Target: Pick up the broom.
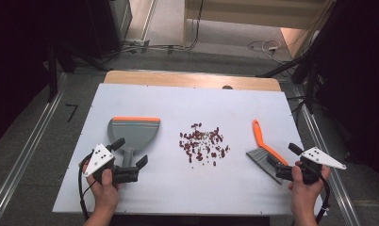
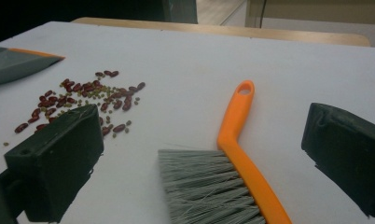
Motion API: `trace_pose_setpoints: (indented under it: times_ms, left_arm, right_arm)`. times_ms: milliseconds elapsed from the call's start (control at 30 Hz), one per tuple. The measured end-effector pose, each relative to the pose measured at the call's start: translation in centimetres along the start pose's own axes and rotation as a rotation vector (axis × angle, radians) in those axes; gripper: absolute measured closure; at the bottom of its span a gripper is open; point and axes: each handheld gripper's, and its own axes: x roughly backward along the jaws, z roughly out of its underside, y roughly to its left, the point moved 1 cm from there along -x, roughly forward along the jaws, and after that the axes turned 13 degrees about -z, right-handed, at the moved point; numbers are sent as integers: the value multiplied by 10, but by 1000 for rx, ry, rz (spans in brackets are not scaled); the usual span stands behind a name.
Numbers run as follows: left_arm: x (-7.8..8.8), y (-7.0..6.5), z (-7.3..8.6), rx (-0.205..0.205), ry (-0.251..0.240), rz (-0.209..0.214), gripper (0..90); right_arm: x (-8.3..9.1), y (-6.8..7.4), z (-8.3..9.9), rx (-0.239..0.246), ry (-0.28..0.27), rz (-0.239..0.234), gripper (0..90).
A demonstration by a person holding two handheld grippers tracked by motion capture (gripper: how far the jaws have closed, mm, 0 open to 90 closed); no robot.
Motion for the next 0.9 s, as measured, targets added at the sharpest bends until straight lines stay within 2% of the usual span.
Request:
trace_pose_setpoints:
  times_ms: [233,300,400,533,633,800,867,900]
  left_arm:
    - [0,-2,-1,-14,-2,4,0]
    - [1,-2,-2,4,-3,12,0]
    - [2,-2,-4,-9,-1,10,0]
    - [1,-3,-5,-26,3,11,0]
    - [0,-4,-6,-15,2,21,0]
    - [0,-5,-7,-18,6,29,0]
    - [0,-5,-7,-16,6,30,0]
    - [0,-5,-7,-15,6,32,0]
  right_arm:
    - [2,2,-10,-18,-10,8,0]
    - [1,3,-16,-15,-5,8,0]
    - [-1,5,-26,-8,33,55,0]
    - [-5,5,-39,-9,63,77,0]
    - [-9,3,-47,-2,87,99,0]
    - [-18,-7,-60,-34,125,91,0]
    - [-21,-9,-65,-29,122,85,0]
    - [-23,-10,-68,-22,127,98,0]
